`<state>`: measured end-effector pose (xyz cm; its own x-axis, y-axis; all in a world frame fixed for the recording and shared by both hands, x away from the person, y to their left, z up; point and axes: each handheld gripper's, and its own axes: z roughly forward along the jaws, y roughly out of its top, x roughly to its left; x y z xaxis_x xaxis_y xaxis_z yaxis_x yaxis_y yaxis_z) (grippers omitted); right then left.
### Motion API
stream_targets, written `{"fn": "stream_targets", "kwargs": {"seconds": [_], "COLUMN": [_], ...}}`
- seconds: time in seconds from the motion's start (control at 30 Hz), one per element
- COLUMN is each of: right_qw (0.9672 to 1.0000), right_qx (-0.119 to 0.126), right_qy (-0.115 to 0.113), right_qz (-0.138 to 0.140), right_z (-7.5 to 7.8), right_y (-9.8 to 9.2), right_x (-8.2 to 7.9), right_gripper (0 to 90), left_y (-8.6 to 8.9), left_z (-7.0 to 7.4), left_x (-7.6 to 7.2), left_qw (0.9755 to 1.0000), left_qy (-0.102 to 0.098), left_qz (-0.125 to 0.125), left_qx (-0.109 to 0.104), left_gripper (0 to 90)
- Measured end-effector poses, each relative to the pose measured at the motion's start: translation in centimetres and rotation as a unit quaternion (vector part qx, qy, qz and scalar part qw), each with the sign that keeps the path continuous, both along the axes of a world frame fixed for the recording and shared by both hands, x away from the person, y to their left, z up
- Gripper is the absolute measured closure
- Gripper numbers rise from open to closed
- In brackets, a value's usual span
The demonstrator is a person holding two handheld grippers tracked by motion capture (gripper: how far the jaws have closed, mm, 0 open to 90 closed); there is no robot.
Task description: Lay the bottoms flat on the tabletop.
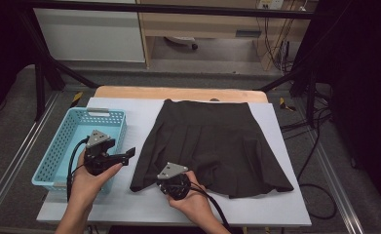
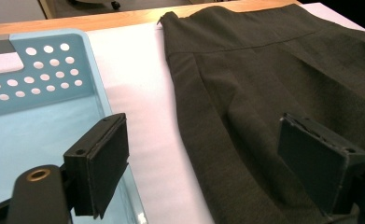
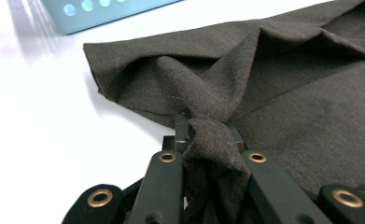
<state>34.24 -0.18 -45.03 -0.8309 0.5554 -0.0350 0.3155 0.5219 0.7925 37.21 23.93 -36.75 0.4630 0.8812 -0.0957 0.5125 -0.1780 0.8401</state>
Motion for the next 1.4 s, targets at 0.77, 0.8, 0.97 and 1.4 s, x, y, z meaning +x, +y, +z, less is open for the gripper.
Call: {"fn": "stream_targets", "kwargs": {"seconds": [0.77, 0.8, 0.97, 1.4], "right_qw": [0.9987, 0.9987, 0.9982, 0.9970], "right_qx": [0.011, 0.013, 0.020, 0.025], "right_qy": [0.014, 0.014, 0.012, 0.016], "right_qz": [0.047, 0.047, 0.055, 0.072], "right_z": [0.1, 0.0, -0.1, -0.4], "right_y": [1.9, 1.6, 0.5, -0.9], "right_x": [-2.7, -2.8, -3.0, -2.9], "right_gripper": [83.4, 83.4, 83.4, 83.2], "left_y": [-0.6, -0.7, -1.6, -4.6], "left_z": [0.7, 0.8, 1.2, 1.9], "left_x": [-0.2, -0.1, 0.5, 4.2], "left_qw": [0.9999, 0.9999, 0.9998, 0.9997], "left_qy": [-0.012, -0.011, -0.013, -0.018], "left_qz": [-0.006, -0.008, -0.013, -0.011], "left_qx": [-0.001, 0.003, 0.007, 0.010], "left_gripper": [16.5, 16.4, 16.4, 15.0]}}
